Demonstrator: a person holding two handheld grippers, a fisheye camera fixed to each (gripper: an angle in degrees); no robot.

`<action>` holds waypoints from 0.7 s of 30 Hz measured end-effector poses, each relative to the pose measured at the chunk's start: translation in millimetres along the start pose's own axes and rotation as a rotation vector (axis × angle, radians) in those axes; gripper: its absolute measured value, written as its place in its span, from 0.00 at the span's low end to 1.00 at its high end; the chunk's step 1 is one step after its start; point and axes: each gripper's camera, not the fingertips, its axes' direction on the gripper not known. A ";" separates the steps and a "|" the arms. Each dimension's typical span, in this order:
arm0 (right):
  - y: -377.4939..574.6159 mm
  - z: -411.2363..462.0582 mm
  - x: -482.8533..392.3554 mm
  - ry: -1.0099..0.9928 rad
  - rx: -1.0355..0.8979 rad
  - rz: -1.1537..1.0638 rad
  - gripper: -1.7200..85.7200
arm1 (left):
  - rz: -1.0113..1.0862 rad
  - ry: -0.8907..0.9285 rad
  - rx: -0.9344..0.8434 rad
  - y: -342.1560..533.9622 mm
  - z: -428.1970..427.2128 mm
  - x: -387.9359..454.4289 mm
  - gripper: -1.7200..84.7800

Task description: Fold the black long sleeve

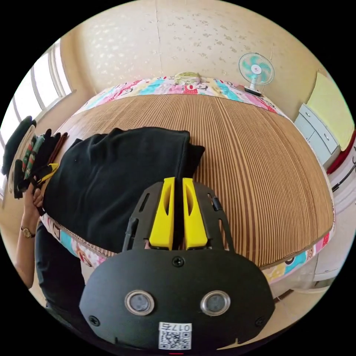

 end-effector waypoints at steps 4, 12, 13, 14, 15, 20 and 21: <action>37.4 -42.1 -37.1 0.019 0.215 0.050 0.06 | 0.063 0.007 0.079 19.4 -13.9 18.6 0.18; 72.9 10.6 -55.7 0.113 0.034 0.166 0.08 | -0.178 0.211 0.128 91.2 -18.7 -21.5 0.22; 76.5 -11.3 -64.0 0.124 0.110 0.186 0.08 | -0.238 0.214 0.145 106.5 -21.7 -27.5 0.23; 82.2 -32.6 -75.5 0.110 0.208 0.174 0.08 | -0.264 0.216 0.145 113.5 -21.5 -29.6 0.23; 85.0 -41.5 -81.8 0.097 0.252 0.160 0.07 | -0.308 0.232 0.138 126.6 -17.4 -31.6 0.23; 79.1 -47.9 -117.7 -0.068 0.248 0.069 0.04 | -0.382 0.291 0.089 153.9 19.7 -23.4 0.21; 78.1 -43.7 -119.7 -0.069 0.229 0.065 0.04 | -0.406 0.328 0.086 155.4 31.6 -20.6 0.20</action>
